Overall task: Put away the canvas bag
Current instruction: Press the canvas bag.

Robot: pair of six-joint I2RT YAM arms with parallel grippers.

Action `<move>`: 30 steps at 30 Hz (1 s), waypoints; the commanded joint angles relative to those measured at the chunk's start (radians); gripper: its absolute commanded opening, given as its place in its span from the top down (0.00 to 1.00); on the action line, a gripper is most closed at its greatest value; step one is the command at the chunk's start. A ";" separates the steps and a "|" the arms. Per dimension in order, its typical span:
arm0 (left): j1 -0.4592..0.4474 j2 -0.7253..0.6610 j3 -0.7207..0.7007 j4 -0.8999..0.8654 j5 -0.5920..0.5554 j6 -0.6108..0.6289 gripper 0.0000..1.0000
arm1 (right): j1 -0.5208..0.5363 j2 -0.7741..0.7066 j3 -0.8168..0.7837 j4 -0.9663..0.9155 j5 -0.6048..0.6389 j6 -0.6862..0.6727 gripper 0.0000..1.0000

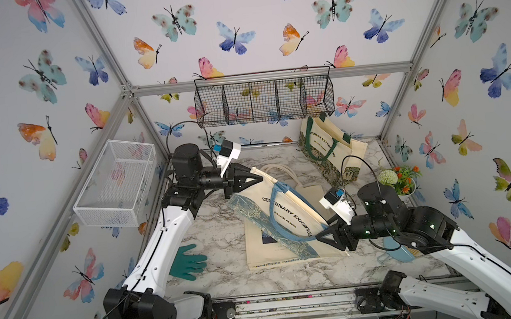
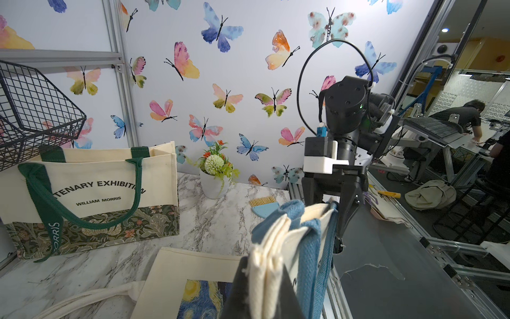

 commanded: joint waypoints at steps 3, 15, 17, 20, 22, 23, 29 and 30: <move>0.054 -0.010 0.036 0.072 -0.049 -0.007 1.00 | 0.006 -0.030 -0.035 -0.211 -0.005 0.007 0.45; 0.054 -0.005 0.048 0.072 -0.039 -0.019 1.00 | 0.006 -0.009 -0.019 -0.195 -0.008 -0.010 0.45; 0.054 -0.007 0.042 0.071 -0.040 -0.019 1.00 | 0.006 0.006 -0.004 -0.203 -0.001 -0.018 0.52; 0.053 -0.010 0.034 0.074 -0.038 -0.021 1.00 | 0.006 0.022 0.007 -0.203 0.000 -0.025 0.77; 0.053 -0.012 0.028 0.073 -0.039 -0.021 1.00 | 0.006 0.027 0.013 -0.202 0.001 -0.030 0.88; 0.053 -0.011 0.024 0.073 -0.043 -0.021 1.00 | 0.006 0.030 0.022 -0.204 0.007 -0.031 0.93; 0.053 -0.019 0.002 0.080 -0.251 -0.063 0.87 | 0.006 0.055 0.137 -0.267 0.005 -0.050 0.98; 0.053 -0.025 -0.007 0.090 -0.353 -0.100 0.77 | 0.006 0.060 0.158 -0.276 -0.004 -0.044 0.98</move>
